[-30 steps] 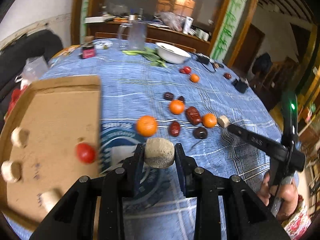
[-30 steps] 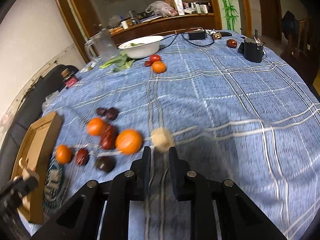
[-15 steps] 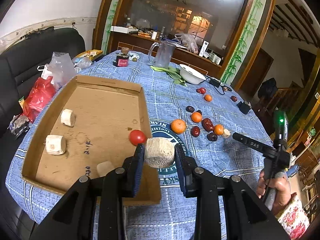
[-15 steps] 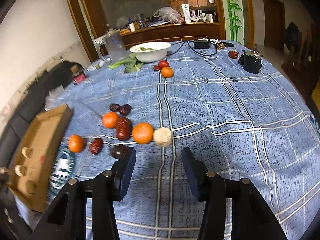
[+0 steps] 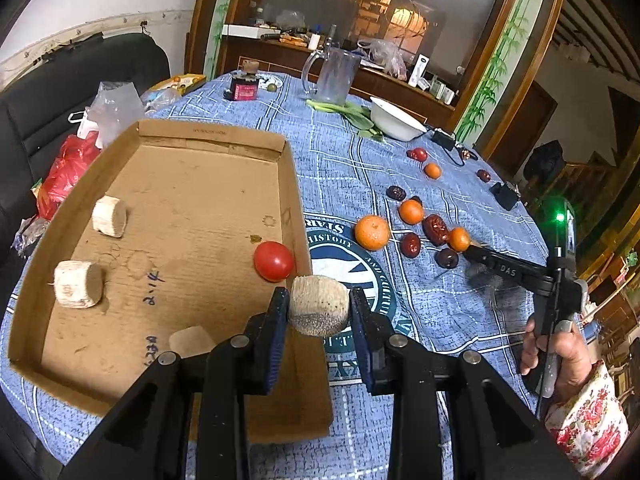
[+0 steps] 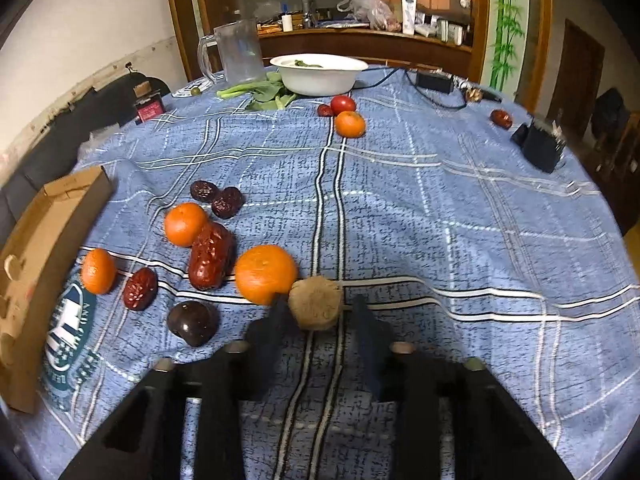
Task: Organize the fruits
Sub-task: 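Carry both beige pieces over the cardboard box and open both grippers to drop them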
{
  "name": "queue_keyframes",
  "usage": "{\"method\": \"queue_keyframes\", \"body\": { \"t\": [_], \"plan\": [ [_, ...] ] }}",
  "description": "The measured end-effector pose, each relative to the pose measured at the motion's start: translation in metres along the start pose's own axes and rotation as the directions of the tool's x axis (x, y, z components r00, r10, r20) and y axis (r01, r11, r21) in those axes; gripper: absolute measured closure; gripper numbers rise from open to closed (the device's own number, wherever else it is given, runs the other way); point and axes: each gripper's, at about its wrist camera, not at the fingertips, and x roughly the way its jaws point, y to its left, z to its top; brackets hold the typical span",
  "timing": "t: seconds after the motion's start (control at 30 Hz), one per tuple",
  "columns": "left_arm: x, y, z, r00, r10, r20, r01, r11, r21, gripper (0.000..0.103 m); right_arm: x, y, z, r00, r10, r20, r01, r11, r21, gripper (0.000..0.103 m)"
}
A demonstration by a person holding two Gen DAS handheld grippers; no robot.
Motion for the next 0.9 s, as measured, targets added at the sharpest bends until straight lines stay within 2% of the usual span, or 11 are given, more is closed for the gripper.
{"method": "queue_keyframes", "body": {
  "t": [0.13, 0.27, 0.37, 0.5, 0.63, 0.73, 0.9],
  "plan": [
    [0.005, 0.005, 0.003, 1.000, 0.001, -0.009, -0.001, 1.000, -0.008, 0.073, -0.005, 0.003, -0.001, 1.000, 0.023, -0.019, -0.023, 1.000, 0.016, 0.074],
    [0.005, 0.017, 0.011, 1.000, 0.000, -0.009, -0.001, 1.000, -0.031, 0.073, -0.028, 0.009, 0.003, 0.999, 0.042, 0.016, -0.042, 0.999, 0.020, 0.074],
    [0.003, 0.030, 0.022, 1.000, 0.021, 0.001, -0.021, 0.999, -0.043, 0.073, -0.049, 0.029, 0.012, 0.993, 0.106, 0.045, -0.106, 0.994, -0.002, 0.074],
    [0.005, 0.049, 0.046, 0.997, 0.079, 0.002, -0.079, 0.996, -0.044, 0.073, -0.064, 0.073, 0.026, 0.975, 0.215, 0.053, -0.212, 0.976, -0.054, 0.073],
    [0.012, 0.066, 0.070, 0.988, 0.155, -0.010, -0.155, 0.988, -0.014, 0.073, -0.053, 0.135, 0.042, 0.942, 0.335, -0.013, -0.334, 0.937, -0.104, 0.073],
    [0.024, 0.086, 0.089, 0.978, 0.205, -0.047, -0.205, 0.979, -0.002, 0.073, -0.038, 0.178, 0.047, 0.924, 0.377, -0.063, -0.382, 0.913, -0.142, 0.073],
    [0.049, 0.122, 0.104, 0.967, 0.215, -0.138, -0.223, 0.974, -0.045, 0.073, -0.001, 0.249, 0.047, 0.908, 0.389, -0.157, -0.416, 0.881, -0.224, 0.073]
  ]
}}
